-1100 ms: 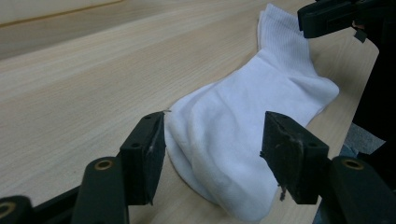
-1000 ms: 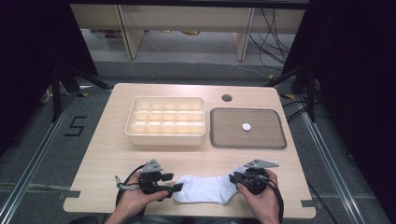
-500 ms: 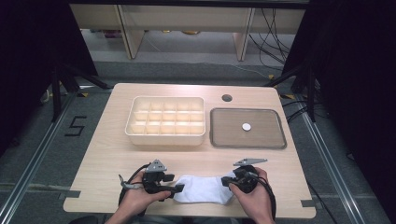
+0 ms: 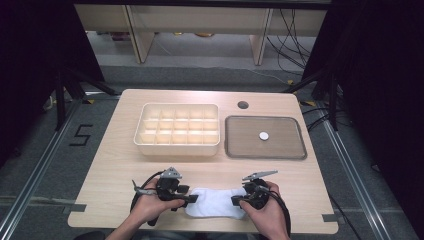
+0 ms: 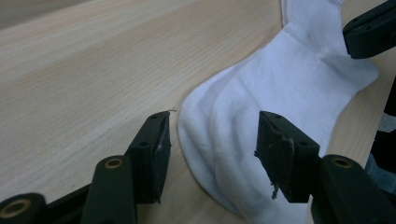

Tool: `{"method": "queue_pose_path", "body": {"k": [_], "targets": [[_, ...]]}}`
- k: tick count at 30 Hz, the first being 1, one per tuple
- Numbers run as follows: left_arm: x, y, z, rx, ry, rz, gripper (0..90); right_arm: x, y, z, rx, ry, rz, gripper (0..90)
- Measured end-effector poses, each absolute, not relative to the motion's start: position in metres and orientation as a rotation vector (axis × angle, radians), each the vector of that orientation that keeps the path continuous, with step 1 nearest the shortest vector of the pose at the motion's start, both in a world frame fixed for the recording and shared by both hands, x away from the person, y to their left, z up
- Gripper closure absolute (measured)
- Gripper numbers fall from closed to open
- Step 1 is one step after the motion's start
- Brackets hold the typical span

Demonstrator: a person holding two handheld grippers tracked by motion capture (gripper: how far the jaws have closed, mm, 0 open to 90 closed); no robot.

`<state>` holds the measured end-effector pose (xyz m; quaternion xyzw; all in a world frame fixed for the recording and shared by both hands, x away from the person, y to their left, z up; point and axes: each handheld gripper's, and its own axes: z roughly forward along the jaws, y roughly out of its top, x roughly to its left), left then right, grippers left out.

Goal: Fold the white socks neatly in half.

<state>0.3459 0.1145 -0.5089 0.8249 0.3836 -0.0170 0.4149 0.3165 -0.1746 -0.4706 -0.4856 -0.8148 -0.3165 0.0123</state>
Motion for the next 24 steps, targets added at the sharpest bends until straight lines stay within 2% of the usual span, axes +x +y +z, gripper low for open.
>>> {"method": "queue_pose_path", "body": {"k": [11,17,20,24], "targets": [[0.354,0.11,-0.511,2.093,0.962,-0.045,50.1,0.316,-0.17,-0.47,-1.508,-2.535,-0.968,85.1],[0.347,0.105,-0.515,2.124,0.871,0.037,69.4,0.315,-0.164,-0.47,-1.5,-2.535,-0.946,84.8],[0.344,0.104,-0.515,2.129,0.884,0.036,78.9,0.315,-0.158,-0.47,-1.488,-2.536,-0.934,84.9],[0.347,0.104,-0.515,2.106,0.933,-0.019,84.1,0.317,-0.149,-0.47,-1.441,-2.556,-0.921,86.0]]}}
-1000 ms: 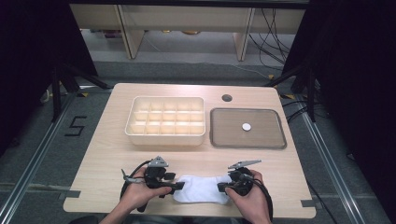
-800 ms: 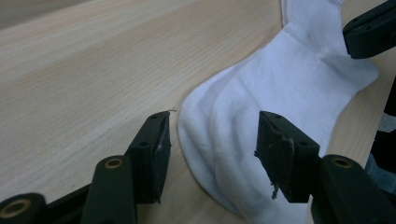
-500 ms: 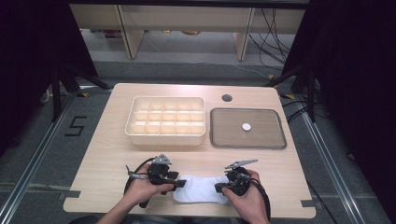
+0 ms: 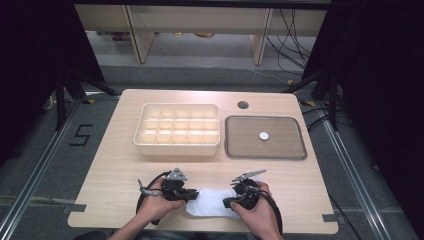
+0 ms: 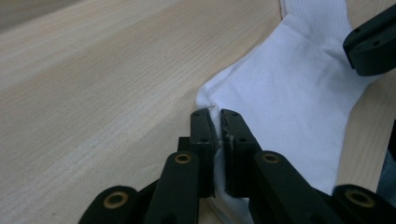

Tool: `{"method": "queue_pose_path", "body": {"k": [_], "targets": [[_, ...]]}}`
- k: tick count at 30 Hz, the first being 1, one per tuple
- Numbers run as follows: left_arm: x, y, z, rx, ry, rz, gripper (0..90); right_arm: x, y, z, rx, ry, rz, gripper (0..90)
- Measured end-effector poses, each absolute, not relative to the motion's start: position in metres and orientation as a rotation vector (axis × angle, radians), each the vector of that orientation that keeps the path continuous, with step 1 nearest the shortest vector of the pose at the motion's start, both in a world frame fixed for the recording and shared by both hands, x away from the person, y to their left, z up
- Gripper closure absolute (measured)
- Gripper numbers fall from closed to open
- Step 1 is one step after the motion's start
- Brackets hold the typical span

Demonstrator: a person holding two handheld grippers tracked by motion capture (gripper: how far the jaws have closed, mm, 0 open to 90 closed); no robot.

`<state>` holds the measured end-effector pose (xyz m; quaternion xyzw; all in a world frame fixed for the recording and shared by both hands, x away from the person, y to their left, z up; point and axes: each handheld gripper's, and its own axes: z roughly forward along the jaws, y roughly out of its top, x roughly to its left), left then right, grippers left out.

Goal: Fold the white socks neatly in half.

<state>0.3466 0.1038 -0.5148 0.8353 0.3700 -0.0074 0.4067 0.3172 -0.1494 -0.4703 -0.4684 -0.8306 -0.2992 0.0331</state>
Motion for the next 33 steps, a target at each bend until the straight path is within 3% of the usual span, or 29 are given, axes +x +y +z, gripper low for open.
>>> {"method": "queue_pose_path", "body": {"k": [4,8,21,33], "targets": [[0.351,0.108,-0.513,2.068,0.971,-0.128,84.4,0.321,-0.138,-0.472,-1.432,-2.553,-0.879,88.8],[0.352,0.11,-0.51,2.048,0.975,-0.159,84.3,0.325,-0.129,-0.478,-1.422,-2.528,-0.831,90.0],[0.347,0.109,-0.498,2.0,0.963,-0.197,83.9,0.336,-0.122,-0.495,-1.507,-2.429,-0.793,90.0],[0.347,0.107,-0.492,2.002,0.932,-0.215,83.5,0.333,-0.12,-0.482,-1.515,-2.395,-0.859,90.0]]}}
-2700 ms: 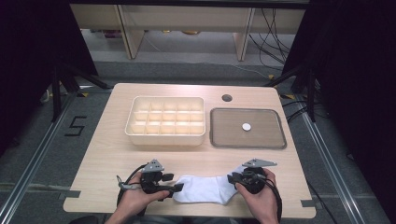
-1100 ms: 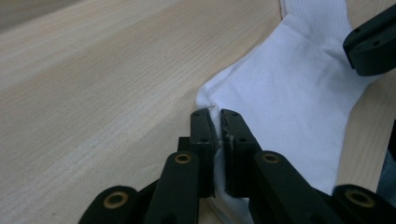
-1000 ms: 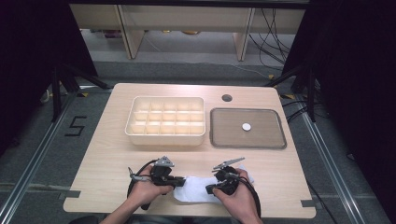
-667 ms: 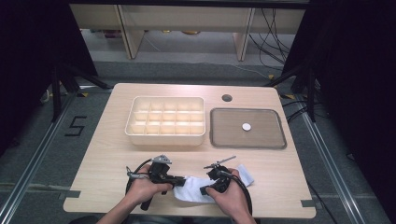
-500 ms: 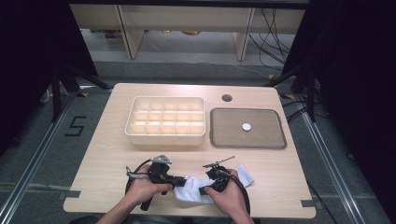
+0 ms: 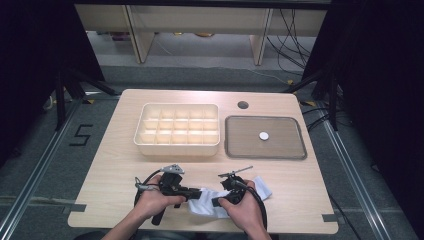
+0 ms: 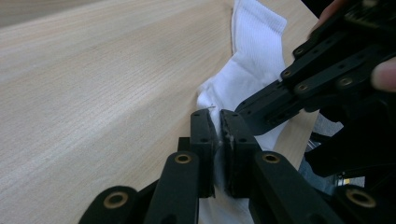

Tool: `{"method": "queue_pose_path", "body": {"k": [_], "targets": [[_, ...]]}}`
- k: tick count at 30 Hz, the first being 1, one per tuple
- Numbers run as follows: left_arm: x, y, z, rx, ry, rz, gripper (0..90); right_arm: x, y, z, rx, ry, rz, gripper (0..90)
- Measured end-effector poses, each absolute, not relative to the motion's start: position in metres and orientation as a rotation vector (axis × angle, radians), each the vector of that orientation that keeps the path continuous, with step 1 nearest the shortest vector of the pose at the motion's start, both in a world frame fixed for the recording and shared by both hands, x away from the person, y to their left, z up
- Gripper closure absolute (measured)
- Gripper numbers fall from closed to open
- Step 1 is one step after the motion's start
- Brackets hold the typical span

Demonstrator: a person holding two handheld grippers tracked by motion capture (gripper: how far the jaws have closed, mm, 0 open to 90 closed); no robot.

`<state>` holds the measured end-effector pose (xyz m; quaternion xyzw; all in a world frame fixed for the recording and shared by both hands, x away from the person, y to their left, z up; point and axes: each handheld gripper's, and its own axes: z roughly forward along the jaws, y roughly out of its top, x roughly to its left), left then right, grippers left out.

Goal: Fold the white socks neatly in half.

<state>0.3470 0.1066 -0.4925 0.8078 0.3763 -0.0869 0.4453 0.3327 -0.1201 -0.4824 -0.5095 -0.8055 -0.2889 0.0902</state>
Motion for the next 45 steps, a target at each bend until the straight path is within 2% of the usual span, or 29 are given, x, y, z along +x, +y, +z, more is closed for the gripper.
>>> {"method": "queue_pose_path", "body": {"k": [11,20,23,33,45], "targets": [[0.342,0.102,-0.49,1.983,0.926,-0.239,83.4,0.334,-0.113,-0.496,-1.515,-2.373,-0.85,90.0],[0.342,0.093,-0.485,1.963,0.905,-0.306,83.3,0.333,-0.112,-0.498,-1.499,-2.366,-0.868,90.0],[0.342,0.09,-0.484,1.968,0.922,-0.28,83.4,0.333,-0.113,-0.499,-1.501,-2.387,-0.878,90.0],[0.345,0.094,-0.484,1.954,0.938,-0.273,83.1,0.335,-0.159,-0.47,-1.606,-2.376,-0.916,90.0],[0.343,0.093,-0.483,1.951,0.953,-0.267,82.9,0.321,-0.115,-0.501,-1.391,-2.383,-0.857,89.9]]}}
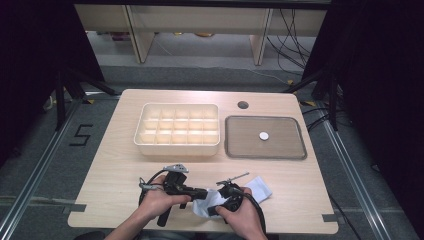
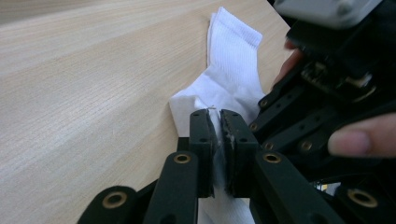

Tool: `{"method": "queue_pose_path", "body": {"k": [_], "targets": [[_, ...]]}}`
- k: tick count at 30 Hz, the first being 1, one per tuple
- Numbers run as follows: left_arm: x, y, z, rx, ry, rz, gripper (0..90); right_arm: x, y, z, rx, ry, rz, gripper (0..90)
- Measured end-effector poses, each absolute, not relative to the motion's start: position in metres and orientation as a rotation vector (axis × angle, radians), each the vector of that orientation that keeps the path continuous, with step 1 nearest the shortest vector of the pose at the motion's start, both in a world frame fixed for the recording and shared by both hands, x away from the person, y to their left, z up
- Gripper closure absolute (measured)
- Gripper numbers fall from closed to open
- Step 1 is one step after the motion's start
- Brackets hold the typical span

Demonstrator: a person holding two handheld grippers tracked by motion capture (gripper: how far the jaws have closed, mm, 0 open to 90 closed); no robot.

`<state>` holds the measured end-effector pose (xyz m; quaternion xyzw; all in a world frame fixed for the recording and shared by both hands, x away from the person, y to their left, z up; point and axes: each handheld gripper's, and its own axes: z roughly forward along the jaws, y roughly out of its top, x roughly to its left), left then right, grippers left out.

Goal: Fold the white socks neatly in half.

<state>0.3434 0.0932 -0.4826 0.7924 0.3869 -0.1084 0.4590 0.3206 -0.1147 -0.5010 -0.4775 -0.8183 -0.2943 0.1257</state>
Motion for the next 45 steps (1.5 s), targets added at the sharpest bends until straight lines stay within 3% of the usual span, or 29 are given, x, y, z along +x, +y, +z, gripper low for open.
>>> {"method": "queue_pose_path", "body": {"k": [5,13,19,38,45], "targets": [[0.345,0.094,-0.483,1.931,0.941,-0.296,82.6,0.32,-0.115,-0.498,-1.403,-2.36,-0.885,88.4],[0.345,0.094,-0.483,1.917,0.956,-0.297,82.4,0.328,-0.152,-0.485,-1.534,-2.324,-0.928,90.0],[0.342,0.09,-0.482,1.918,0.961,-0.29,82.5,0.329,-0.148,-0.501,-1.548,-2.318,-0.881,90.0],[0.342,0.079,-0.475,1.888,0.908,-0.303,83.7,0.331,-0.139,-0.503,-1.536,-2.311,-0.91,90.0],[0.343,0.082,-0.477,1.888,0.93,-0.283,84.0,0.336,-0.166,-0.483,-1.602,-2.31,-1.001,90.0]]}}
